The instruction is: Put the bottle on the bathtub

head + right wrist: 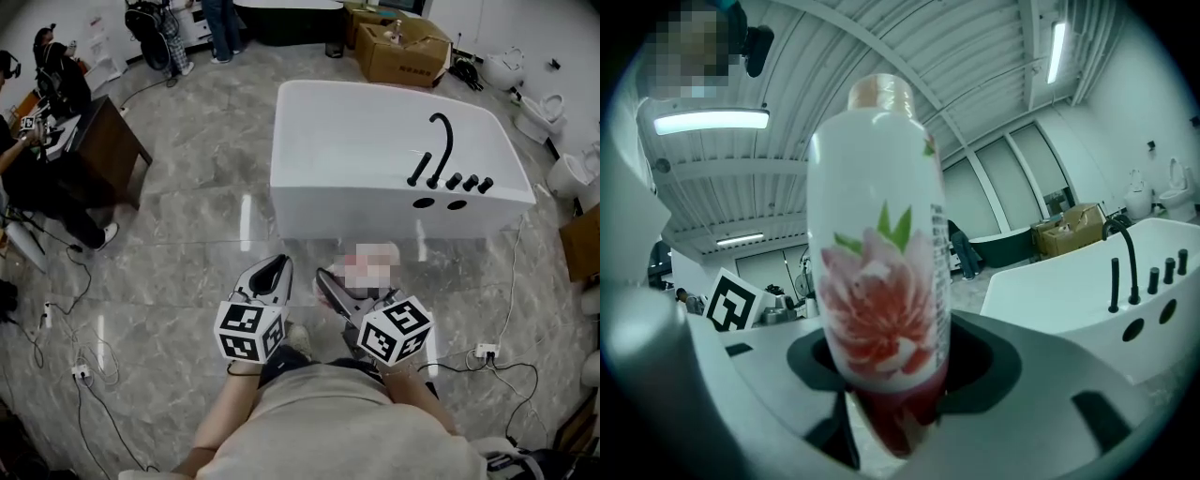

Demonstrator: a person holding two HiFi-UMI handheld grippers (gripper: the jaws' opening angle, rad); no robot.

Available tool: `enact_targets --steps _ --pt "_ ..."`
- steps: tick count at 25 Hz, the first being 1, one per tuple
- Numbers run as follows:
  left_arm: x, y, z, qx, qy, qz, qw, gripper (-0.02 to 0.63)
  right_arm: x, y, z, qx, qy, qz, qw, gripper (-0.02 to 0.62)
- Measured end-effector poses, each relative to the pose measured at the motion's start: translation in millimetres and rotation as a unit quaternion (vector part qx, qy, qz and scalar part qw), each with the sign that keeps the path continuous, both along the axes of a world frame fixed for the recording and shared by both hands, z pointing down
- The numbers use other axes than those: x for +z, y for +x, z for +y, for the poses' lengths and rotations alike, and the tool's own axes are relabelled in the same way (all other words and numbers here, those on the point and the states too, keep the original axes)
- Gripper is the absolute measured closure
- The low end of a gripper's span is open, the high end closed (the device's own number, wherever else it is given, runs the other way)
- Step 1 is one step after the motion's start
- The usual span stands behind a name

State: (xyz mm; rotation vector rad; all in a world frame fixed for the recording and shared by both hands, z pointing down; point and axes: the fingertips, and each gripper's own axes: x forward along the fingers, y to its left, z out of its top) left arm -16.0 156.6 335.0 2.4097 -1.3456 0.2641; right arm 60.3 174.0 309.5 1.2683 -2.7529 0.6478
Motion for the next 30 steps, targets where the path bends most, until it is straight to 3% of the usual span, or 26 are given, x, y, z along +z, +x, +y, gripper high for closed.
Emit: enact_targets --steps 5,13,30 --pt "0 -15 -54 0.031 0.013 -0.027 0.9991 0.583 2 -19 -54 0.014 -0.006 0.003 1.0 0.365" --pt "21 -28 -99 0.023 -0.019 -0.007 0.9995 0.588 16 -25 -109 0.034 -0.018 0.018 0.999 0.365" --pt "78 -55 -240 -0.064 -0.079 0.007 0.9948 0.588 64 -45 -286 -0.057 -0.051 0.053 0.996 0.365"
